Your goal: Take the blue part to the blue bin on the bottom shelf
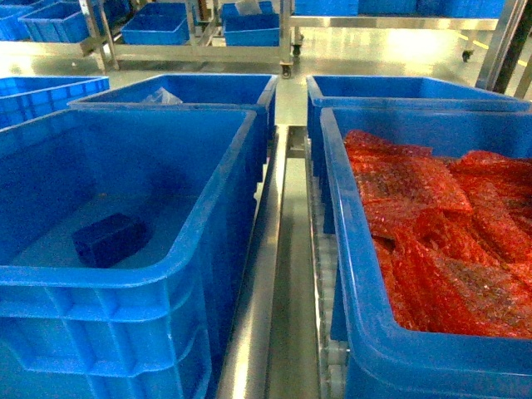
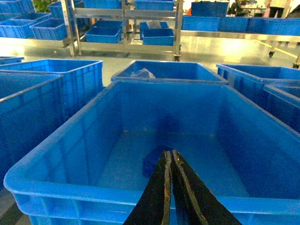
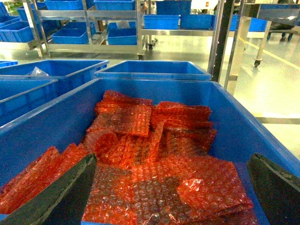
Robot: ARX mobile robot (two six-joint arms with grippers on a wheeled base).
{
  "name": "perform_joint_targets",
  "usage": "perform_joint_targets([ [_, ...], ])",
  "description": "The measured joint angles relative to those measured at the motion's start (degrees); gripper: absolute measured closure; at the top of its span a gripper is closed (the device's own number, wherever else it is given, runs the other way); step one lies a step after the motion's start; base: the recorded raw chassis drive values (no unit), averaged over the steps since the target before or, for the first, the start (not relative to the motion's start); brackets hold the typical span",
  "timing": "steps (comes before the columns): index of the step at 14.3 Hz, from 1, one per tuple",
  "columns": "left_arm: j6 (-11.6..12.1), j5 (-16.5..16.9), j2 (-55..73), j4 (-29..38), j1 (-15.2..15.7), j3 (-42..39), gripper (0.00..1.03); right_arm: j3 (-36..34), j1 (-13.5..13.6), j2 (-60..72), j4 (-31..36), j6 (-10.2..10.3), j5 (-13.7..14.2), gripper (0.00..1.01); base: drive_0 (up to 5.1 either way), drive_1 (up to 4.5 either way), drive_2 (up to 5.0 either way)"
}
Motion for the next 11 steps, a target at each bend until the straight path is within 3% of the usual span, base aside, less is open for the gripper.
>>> perform_joint_targets([
  [10,0.00,0.02,-10.64,-10.58,0.00,0.00,1.01,0.00,0.00,0.00,0.00,0.00,0.00,0.03,0.0,0.00,0.0],
  [11,0.02,0.24,-16.28,-19.47,0.00,0.02,1.01,0.00,0.00,0.00,-0.02,0.00,0.00,0.03,0.0,0.00,0.0],
])
